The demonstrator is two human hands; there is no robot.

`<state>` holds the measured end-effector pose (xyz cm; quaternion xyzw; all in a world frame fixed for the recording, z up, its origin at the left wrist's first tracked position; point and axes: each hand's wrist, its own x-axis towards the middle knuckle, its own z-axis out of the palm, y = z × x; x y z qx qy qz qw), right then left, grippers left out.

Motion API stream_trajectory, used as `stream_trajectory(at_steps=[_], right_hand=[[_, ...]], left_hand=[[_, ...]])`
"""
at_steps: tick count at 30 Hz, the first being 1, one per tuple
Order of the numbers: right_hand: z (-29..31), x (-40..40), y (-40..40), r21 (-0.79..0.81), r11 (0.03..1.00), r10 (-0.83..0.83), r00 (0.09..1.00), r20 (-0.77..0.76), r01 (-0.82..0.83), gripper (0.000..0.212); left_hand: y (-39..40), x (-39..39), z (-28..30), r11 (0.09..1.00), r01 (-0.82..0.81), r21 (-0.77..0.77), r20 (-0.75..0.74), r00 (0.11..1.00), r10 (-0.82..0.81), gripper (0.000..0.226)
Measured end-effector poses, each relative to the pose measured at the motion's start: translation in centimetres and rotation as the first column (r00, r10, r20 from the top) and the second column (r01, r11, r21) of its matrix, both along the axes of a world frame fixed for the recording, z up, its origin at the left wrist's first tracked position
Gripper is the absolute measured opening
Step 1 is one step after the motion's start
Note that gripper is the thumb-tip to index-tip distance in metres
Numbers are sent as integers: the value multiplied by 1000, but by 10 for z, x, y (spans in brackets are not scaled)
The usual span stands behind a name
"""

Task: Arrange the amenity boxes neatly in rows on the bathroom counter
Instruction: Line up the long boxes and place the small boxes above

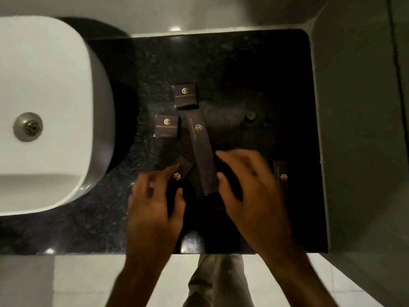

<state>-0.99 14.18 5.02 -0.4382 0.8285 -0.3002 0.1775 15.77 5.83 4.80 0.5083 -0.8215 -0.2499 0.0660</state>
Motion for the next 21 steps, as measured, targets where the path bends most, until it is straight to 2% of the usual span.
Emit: stream_trajectory(at_steps=[2,5,8,10,13,15,18,21], right_hand=[[-15,7,-26,67,988,140,989,-49,-137,42],[-35,16,-52,157,979,137,990,-39,-130,53],[-50,20,-71,212,977,38,999,-37,-29,65],[-50,21,-75,184,982,-28,999,-40,35,64],[-36,30,-53,165,979,-114,992,-50,121,60],[-26,47,-23,167,974,-158,987,2,156,59],[-25,80,19,227,965,-135,991,1,131,57],[-40,97,34,338,933,-158,985,68,126,56]], left_hand=[[-7,22,-10,1000,0,-11,119,993,1,58],[8,50,-24,998,23,54,220,975,-35,74],[21,57,-34,991,-95,93,152,985,80,63],[26,53,-35,983,-153,104,121,983,140,57],[37,45,-33,953,-269,137,84,962,259,60],[44,38,-30,933,-330,146,65,944,323,64],[58,34,-32,925,-346,156,65,938,340,68],[65,33,-35,923,-336,186,96,941,323,73]])
